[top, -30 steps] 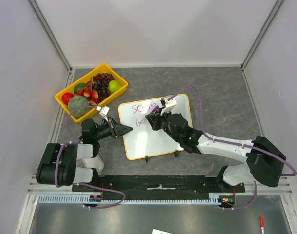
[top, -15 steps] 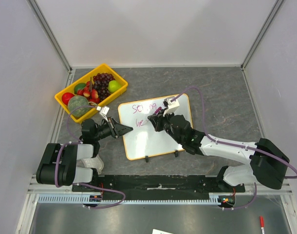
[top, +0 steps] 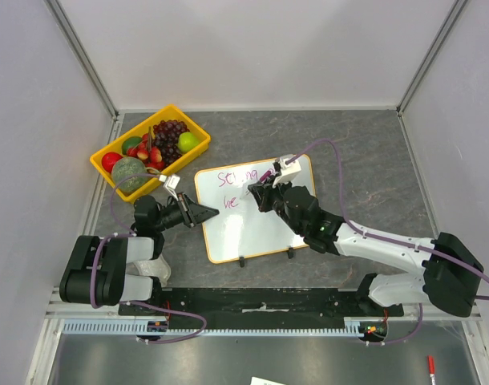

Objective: Write a sentence on the whiteboard
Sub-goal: Pick up the sentence from the whiteboard.

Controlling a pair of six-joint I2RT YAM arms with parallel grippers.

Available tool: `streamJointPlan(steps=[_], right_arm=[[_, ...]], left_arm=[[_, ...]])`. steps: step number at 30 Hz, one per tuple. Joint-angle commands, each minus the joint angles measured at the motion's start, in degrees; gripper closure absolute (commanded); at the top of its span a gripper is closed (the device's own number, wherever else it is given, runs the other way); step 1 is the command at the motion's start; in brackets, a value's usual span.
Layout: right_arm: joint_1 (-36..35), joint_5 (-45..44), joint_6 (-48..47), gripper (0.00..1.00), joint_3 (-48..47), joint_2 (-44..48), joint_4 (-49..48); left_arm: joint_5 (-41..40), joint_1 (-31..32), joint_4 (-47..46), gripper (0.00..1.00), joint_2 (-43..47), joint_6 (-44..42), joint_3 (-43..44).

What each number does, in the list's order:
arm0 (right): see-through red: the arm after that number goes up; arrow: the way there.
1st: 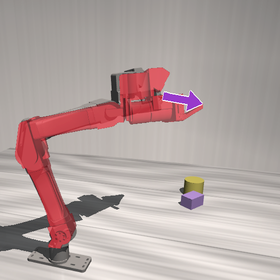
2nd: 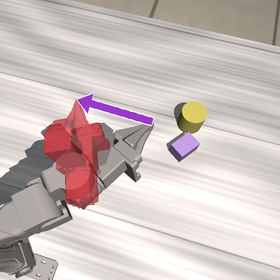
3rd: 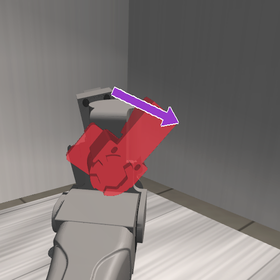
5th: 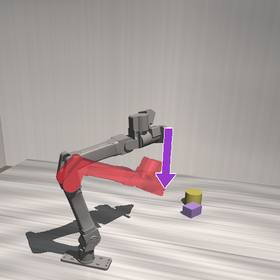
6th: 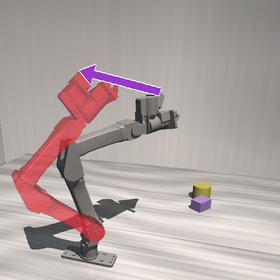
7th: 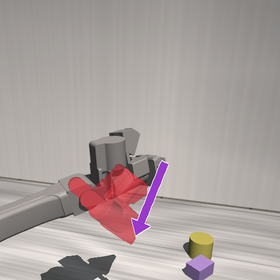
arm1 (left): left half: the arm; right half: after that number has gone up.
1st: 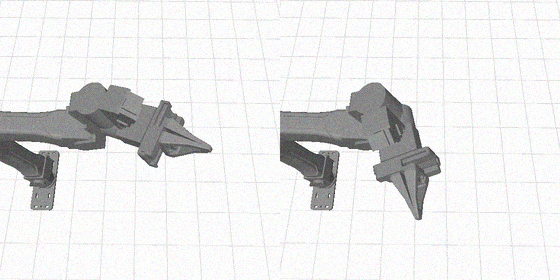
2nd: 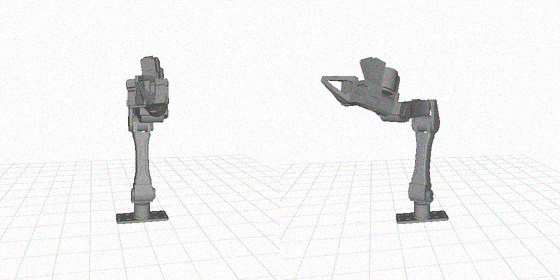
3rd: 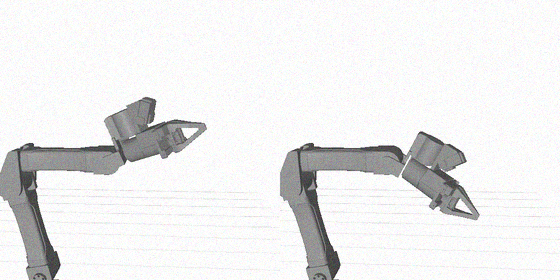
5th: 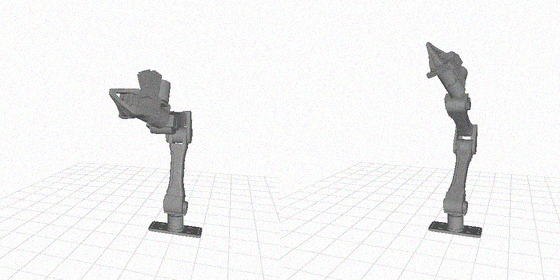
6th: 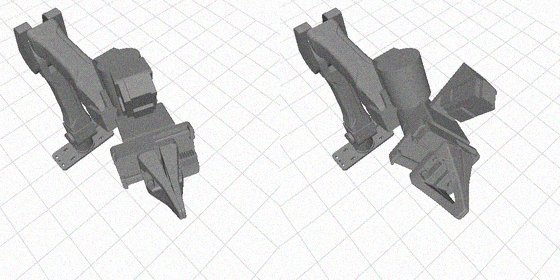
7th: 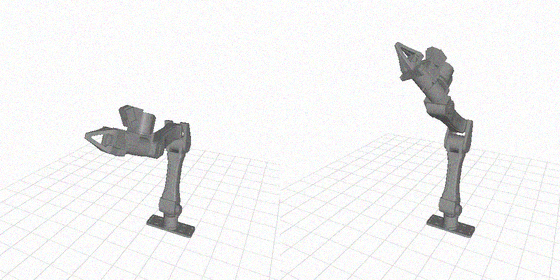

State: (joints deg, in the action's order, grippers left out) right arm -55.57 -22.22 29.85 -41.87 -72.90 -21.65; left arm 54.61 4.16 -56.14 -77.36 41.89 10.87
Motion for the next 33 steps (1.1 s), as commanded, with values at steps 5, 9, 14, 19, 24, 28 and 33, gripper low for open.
streamJointPlan(steps=[5,9,14,19,24,28,33], right_arm=[[1.1,-2.7,-1.2,1.0,-3.7,-0.4,0.2],[1.6,-2.5,-0.8,1.0,-3.6,-1.4,-0.1],[1.8,-2.1,-0.7,1.0,-3.5,-2.2,-0.2],[2.0,-1.1,-0.5,1.0,-3.4,-2.9,-0.5],[2.0,0.6,-0.2,1.0,-3.0,-2.9,-0.7],[2.0,1.7,0.1,1.0,-2.0,-2.5,-0.6],[2.0,3.0,0.7,1.0,-0.1,-2.1,-0.4]], left_arm=[[-1.3,0.1,0.4,0.98,-0.7,-4.7,0.7],[-1.3,0.2,0.4,0.98,-0.8,-4.7,0.7],[-1.3,0.2,0.4,0.98,-0.8,-4.6,0.8],[-1.3,0.2,0.4,0.98,-0.9,-4.7,0.7],[-1.3,0.2,0.4,0.98,-0.9,-4.7,0.7],[-1.3,0.2,0.4,0.98,-0.8,-4.7,0.7],[-1.3,0.2,0.4,0.98,-0.8,-4.7,0.8]])
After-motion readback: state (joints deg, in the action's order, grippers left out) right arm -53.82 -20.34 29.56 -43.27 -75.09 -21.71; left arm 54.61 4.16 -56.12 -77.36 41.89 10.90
